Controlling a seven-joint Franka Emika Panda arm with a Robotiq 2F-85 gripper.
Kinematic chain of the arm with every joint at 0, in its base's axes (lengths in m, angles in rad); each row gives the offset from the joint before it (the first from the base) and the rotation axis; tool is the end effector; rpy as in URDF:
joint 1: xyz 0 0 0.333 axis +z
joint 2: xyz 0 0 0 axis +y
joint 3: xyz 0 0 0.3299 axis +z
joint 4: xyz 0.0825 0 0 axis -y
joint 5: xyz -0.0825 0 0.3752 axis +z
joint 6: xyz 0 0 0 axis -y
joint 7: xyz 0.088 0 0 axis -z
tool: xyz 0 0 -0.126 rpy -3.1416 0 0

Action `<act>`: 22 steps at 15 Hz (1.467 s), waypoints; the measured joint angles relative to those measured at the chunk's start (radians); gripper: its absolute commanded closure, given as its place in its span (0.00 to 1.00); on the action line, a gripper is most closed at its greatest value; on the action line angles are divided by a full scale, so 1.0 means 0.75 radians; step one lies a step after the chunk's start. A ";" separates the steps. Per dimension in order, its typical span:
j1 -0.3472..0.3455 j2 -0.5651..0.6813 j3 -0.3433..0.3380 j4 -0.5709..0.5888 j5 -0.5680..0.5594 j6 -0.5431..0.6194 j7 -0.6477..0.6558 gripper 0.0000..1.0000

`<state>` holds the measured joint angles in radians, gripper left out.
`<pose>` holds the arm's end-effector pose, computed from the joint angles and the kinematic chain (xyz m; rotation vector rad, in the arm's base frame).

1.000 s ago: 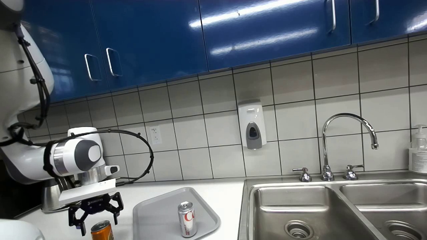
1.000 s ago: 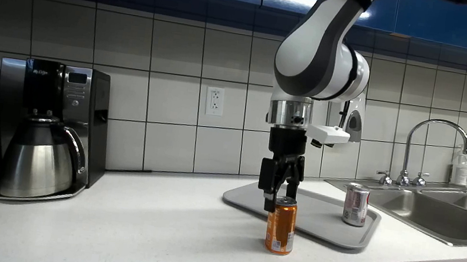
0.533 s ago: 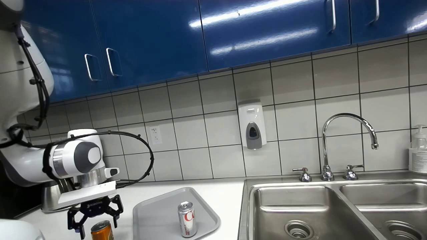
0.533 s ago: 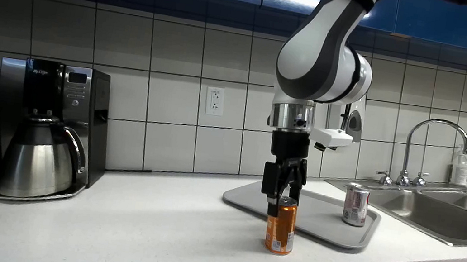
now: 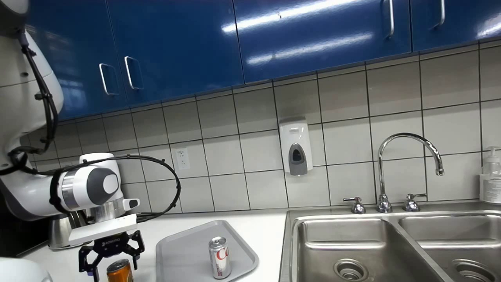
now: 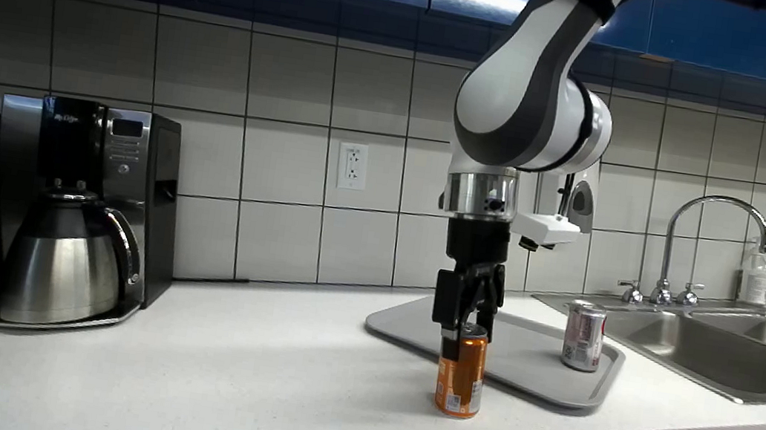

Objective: Put the cans onto the tray

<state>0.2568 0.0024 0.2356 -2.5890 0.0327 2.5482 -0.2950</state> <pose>0.3809 0.2043 0.2564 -2.9039 -1.1597 0.0699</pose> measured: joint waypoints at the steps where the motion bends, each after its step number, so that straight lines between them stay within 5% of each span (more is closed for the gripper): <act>1: 0.000 0.001 0.000 0.000 0.000 0.000 -0.002 0.27; 6: -0.001 0.006 -0.002 0.000 0.032 0.000 -0.041 0.61; 22: -0.007 -0.003 -0.016 0.053 0.051 0.003 -0.069 0.62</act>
<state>0.2518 0.0000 0.2235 -2.5491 0.0706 2.5506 -0.3471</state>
